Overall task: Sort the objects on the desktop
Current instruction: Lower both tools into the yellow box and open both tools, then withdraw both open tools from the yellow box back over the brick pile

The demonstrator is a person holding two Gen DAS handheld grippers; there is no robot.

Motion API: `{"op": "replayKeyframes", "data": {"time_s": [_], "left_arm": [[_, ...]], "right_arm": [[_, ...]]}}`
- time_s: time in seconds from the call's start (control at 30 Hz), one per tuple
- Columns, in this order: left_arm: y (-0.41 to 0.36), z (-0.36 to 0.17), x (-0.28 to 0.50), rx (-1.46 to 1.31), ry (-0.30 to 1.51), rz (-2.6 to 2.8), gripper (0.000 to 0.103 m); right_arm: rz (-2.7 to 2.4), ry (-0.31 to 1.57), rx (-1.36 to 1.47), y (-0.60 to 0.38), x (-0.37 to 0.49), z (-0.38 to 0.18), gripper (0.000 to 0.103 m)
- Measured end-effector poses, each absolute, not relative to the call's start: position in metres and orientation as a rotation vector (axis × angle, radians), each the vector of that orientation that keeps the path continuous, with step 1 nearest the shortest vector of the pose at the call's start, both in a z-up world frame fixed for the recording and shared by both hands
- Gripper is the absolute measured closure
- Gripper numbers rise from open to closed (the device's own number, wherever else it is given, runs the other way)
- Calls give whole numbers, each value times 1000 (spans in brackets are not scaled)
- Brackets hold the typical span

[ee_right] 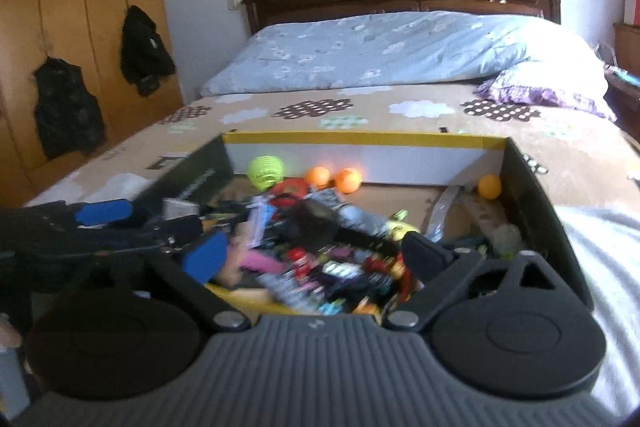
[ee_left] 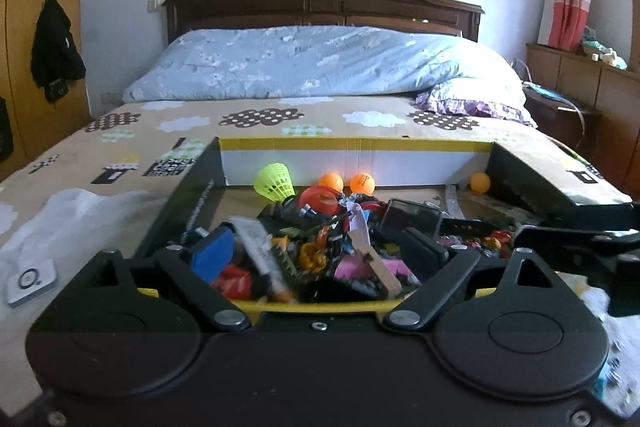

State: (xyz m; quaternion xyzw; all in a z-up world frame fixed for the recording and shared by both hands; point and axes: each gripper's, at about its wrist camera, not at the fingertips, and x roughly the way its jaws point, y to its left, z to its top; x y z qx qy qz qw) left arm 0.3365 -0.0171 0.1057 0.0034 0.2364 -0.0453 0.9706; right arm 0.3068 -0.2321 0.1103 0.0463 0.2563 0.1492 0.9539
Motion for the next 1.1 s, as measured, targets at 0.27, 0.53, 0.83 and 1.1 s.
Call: {"op": "replayKeyframes", "data": {"time_s": [0.27,0.53,0.83,1.1], "left_arm": [[3,122,245,48,460,-144,6],[6,90,155,24,474,-218,5],[-20,33,87,27,493,-315,4],[-19,14,49,63,443,-268,4]], "right_arm": [[368,515,97,-236,229,121,0],[344,511,137,-269,146,99,0],[265,467,231,-298,48,36,0],[274,444,185,-282,13,-13,0]]}}
